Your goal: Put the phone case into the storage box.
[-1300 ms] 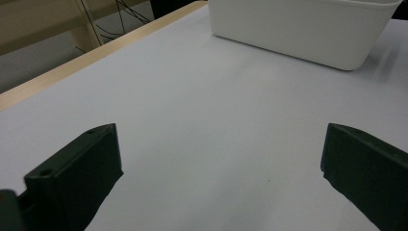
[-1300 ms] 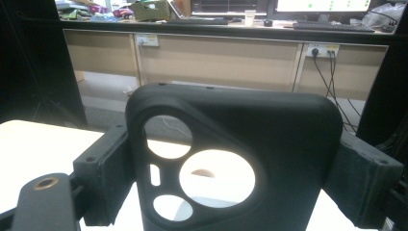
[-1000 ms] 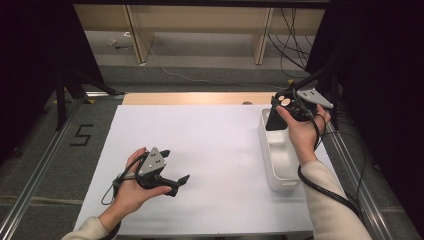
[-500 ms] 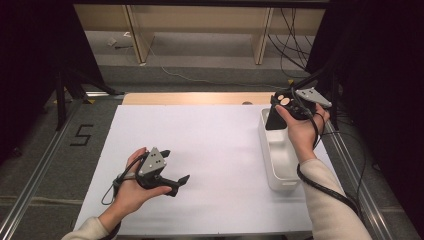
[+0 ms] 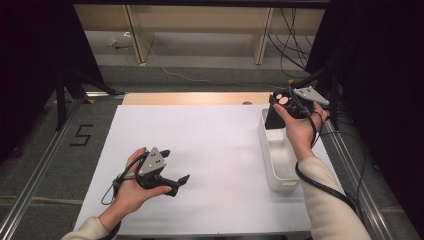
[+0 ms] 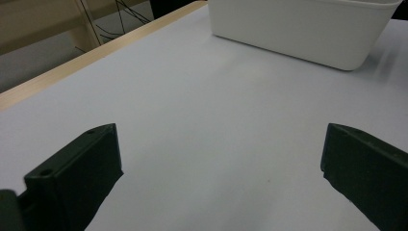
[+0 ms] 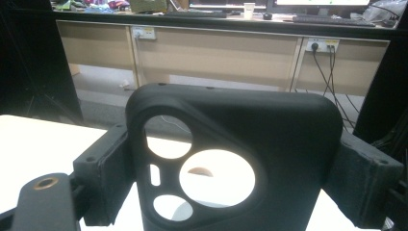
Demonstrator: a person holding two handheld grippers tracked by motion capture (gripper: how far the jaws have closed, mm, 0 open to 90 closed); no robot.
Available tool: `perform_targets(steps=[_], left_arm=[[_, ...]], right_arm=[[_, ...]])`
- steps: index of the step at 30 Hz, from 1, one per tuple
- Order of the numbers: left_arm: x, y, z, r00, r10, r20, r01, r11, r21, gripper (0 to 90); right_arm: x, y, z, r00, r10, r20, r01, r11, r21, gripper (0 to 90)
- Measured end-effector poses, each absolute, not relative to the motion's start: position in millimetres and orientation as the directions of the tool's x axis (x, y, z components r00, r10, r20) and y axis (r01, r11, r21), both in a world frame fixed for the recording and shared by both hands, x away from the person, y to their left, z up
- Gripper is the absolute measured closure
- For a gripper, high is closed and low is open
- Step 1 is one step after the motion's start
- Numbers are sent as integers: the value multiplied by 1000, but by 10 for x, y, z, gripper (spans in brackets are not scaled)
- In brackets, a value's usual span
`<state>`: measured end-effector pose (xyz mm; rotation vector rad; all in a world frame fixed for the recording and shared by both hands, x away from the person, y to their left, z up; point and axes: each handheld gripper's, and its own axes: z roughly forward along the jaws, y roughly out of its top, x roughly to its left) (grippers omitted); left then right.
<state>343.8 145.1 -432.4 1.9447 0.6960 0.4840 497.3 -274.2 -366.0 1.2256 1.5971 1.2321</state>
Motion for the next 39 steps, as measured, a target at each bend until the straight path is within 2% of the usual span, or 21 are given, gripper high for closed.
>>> perform_targets(steps=[39], left_arm=[[3443, 1454, -4327, 757, 652, 38, 264, -359, 895, 1]], right_arm=[[5108, -2750, -3726, -235, 972, -20, 258, 82, 963, 155]])
